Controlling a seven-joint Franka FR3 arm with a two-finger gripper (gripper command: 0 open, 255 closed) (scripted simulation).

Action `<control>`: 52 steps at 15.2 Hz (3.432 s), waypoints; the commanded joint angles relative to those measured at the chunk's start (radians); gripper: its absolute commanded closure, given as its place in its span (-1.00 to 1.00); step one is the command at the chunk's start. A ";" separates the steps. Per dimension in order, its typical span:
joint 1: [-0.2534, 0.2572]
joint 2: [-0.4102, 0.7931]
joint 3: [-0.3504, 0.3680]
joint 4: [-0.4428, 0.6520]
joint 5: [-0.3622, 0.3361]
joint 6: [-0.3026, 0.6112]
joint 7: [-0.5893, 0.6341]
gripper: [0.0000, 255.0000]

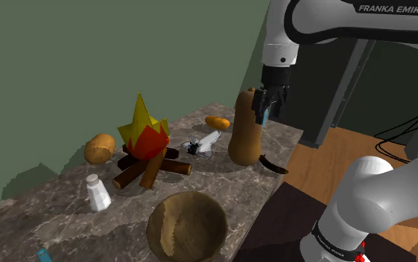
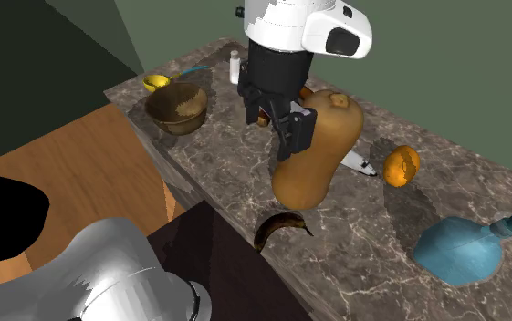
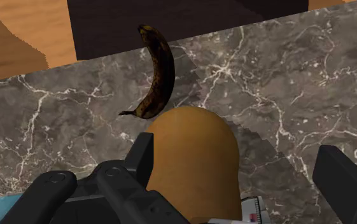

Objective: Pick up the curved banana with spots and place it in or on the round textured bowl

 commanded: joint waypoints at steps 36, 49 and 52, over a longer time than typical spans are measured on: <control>-0.065 -0.064 -0.150 -0.577 -0.067 0.512 -0.161 1.00; -0.064 -0.106 -0.143 -0.489 -0.064 0.383 -0.153 1.00; -0.064 -0.115 -0.141 -0.453 -0.062 0.338 -0.151 1.00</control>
